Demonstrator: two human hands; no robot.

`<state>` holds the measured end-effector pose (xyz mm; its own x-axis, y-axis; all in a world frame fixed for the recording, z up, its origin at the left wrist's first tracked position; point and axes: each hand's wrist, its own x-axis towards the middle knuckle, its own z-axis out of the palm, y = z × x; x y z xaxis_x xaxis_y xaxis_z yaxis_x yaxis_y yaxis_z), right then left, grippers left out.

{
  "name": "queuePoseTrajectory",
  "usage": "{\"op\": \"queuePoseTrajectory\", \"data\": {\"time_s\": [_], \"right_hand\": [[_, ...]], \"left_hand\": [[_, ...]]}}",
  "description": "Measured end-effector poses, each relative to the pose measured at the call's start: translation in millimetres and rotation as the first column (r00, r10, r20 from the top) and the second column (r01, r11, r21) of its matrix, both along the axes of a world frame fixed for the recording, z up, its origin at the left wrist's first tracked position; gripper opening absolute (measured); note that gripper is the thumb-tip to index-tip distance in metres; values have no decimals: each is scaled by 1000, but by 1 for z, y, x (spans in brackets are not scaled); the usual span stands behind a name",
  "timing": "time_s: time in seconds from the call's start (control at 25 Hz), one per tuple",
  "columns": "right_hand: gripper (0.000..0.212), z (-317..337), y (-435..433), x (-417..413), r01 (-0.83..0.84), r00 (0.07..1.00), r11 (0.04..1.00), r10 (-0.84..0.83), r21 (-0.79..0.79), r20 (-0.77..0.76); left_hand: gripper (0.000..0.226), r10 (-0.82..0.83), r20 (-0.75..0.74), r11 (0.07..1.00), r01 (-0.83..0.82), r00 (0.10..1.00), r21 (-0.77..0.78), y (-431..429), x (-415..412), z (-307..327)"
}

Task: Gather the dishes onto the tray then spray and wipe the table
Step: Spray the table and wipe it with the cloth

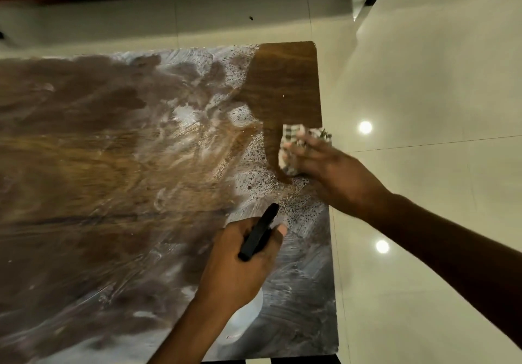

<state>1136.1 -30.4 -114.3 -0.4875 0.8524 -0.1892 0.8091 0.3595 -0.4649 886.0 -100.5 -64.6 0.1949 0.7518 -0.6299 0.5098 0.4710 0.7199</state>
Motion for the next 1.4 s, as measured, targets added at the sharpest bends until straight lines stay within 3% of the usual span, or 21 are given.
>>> {"op": "queuePoseTrajectory", "data": {"time_s": [0.08,0.16,0.28,0.36,0.44,0.52,0.64,0.72,0.8,0.88,0.96,1.0,1.08,1.24,1.32,1.4], "right_hand": [[62,10,-33,30,-306,952,952,306,-22,6],[59,15,-24,55,-370,929,929,369,3,26],[55,13,35,42,-56,997,995,52,80,49],[53,8,77,6,160,986,984,-163,73,39],[54,1,90,-32,189,982,981,-190,41,21],[54,-3,61,-53,-18,1000,1000,18,11,3],[52,3,-22,-31,-397,918,917,397,-39,-17],[51,13,-50,9,-478,878,878,478,-15,1],[57,16,-45,36,-368,929,929,367,27,45],[60,15,-26,30,-79,996,996,76,45,54],[57,11,-9,-7,214,977,977,-214,25,22],[56,10,-7,-29,278,961,961,-278,1,2],[57,8,-27,-57,184,983,981,-185,-53,-14],[52,19,-105,-33,-291,957,952,290,-96,-20],[53,22,-113,-4,-247,969,968,248,-39,6],[56,15,-99,4,37,999,999,-38,18,24]], "left_hand": [[48,-3,6,1000,3,1000,10,-4,1,1],[45,13,29,1000,-13,1000,-4,-7,2,1],[38,41,41,998,-40,998,-42,-16,1,0],[38,75,68,996,-72,995,-50,-23,1,2],[44,102,81,995,-99,992,-32,-29,0,4],[44,121,73,992,-120,990,-25,-33,-4,4],[42,99,53,995,-97,994,-29,-37,-10,3],[49,51,49,999,-50,997,-20,-41,-14,4],[53,16,42,1000,-15,999,-19,-48,-21,6],[54,-9,65,999,12,998,-36,-57,-28,11],[49,-27,79,999,29,997,-30,-65,-32,16],[47,-27,90,999,29,996,-25,-68,-32,16],[47,-29,89,999,32,996,-29,-74,-34,16],[47,-90,80,994,95,993,-53,-91,-41,14],[48,-122,80,990,127,989,-57,-100,-41,16],[45,-156,65,986,159,986,-50,-109,-42,17]]}}
